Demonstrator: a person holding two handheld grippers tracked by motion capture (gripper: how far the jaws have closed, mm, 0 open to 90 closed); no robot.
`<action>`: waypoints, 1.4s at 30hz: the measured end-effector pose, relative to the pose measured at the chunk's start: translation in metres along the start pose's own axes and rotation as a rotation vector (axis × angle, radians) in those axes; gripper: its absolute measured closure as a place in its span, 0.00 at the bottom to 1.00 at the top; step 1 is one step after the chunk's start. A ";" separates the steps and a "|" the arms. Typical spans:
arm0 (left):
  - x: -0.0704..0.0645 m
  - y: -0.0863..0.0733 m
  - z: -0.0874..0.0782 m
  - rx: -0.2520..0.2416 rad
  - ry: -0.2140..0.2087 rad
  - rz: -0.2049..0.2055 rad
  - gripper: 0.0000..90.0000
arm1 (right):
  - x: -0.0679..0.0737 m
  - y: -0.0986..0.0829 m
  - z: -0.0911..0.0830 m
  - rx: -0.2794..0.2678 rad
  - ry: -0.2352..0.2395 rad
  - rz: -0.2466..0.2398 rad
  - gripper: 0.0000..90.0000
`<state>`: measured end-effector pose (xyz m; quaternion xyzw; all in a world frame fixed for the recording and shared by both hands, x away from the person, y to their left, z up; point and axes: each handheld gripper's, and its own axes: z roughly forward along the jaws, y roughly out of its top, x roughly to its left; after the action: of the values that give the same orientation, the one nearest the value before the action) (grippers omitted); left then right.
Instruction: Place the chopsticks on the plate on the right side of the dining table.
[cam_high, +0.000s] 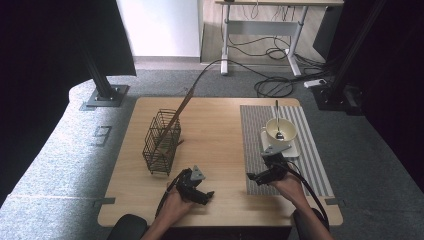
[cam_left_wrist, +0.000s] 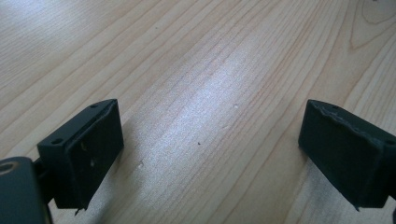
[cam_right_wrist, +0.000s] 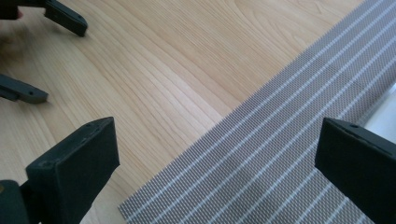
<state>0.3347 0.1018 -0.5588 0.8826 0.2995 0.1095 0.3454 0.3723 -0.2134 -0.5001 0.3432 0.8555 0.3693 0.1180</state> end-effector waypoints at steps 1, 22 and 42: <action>0.000 0.000 0.000 0.000 0.000 0.000 0.07 | 0.000 0.000 0.000 0.000 0.000 0.000 0.00; 0.000 0.000 0.000 0.000 -0.001 -0.002 0.07 | 0.029 0.055 0.009 -0.026 0.105 -0.094 0.00; 0.000 0.001 0.001 0.000 0.002 -0.004 0.06 | 0.051 0.108 0.019 -0.050 0.181 -0.139 0.00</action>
<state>0.3349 0.1009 -0.5589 0.8819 0.3018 0.1094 0.3452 0.3974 -0.1156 -0.4343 0.2453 0.8749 0.4110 0.0741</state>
